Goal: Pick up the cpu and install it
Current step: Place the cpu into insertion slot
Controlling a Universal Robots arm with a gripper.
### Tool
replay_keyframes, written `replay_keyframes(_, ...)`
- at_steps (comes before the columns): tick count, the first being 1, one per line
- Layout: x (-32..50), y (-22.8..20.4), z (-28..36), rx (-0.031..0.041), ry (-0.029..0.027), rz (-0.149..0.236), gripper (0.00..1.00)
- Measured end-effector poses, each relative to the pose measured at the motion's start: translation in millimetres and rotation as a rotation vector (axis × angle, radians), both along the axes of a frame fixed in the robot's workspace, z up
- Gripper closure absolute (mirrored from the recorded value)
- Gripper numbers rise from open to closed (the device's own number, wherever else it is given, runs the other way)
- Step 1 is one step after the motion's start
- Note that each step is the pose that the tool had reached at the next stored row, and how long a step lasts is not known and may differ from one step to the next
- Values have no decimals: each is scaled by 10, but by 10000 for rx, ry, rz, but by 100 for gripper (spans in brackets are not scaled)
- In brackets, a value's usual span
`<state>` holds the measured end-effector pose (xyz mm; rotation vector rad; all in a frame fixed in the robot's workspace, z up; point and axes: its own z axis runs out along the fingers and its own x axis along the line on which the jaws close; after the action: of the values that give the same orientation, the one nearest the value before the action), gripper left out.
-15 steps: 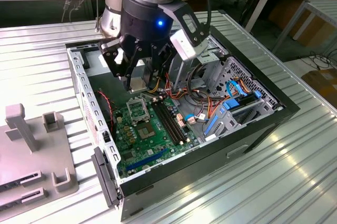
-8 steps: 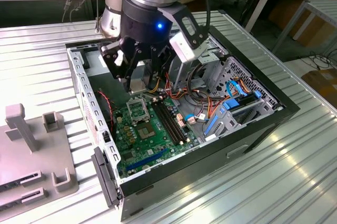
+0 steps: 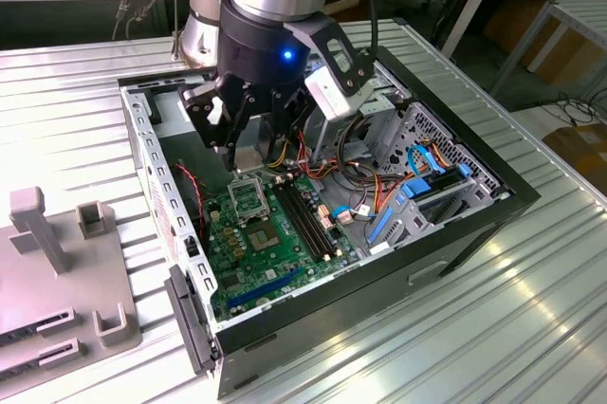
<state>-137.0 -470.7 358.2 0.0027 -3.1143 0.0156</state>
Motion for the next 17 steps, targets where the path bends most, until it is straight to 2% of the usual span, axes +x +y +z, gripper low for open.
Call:
replay_keyframes(9, 5, -34, -32, 2, -1, 0, 53)
replay_keyframes(17, 13, -42, -57, 1, -1, 1, 53)
